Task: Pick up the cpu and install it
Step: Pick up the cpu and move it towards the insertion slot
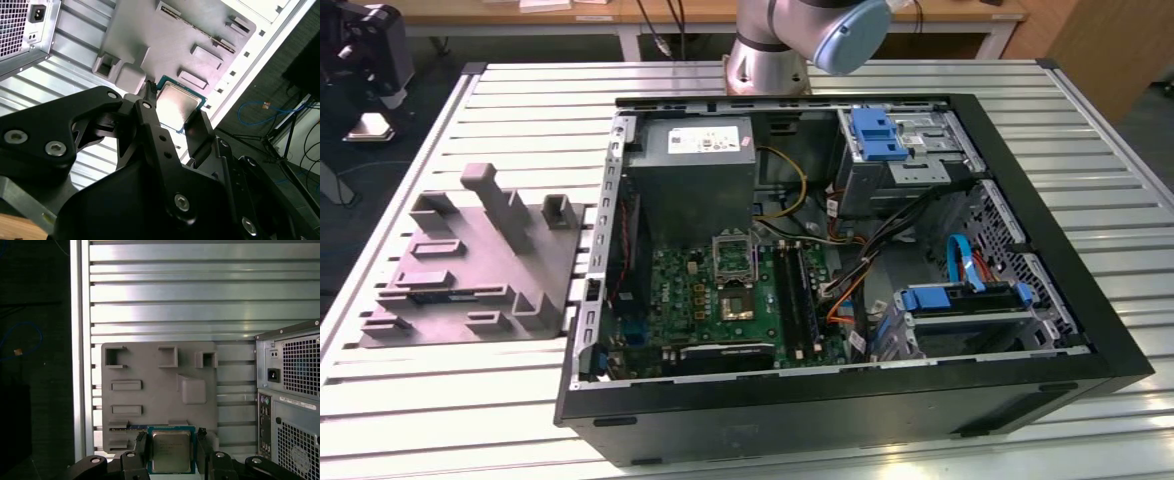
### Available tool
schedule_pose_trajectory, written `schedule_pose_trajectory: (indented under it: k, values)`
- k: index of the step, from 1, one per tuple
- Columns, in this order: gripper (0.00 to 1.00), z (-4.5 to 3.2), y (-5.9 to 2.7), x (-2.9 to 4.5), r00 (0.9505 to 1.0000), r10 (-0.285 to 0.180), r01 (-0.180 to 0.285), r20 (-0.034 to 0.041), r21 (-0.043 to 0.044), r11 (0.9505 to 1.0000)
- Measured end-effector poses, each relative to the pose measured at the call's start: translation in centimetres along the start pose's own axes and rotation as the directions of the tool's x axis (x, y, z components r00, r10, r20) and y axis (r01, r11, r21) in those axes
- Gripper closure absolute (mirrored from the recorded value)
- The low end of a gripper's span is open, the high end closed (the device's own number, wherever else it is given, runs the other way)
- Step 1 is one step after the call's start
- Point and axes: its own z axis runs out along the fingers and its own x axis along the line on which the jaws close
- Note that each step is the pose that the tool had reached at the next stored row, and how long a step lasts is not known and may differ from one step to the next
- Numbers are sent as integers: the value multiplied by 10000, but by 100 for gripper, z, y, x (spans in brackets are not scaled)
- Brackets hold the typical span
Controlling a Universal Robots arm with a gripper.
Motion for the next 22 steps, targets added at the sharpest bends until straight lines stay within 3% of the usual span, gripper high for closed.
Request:
schedule_pose_trajectory:
  k: [22]
  values:
    - [53,1,3,-64,10000,-2,2,0,0,10000]
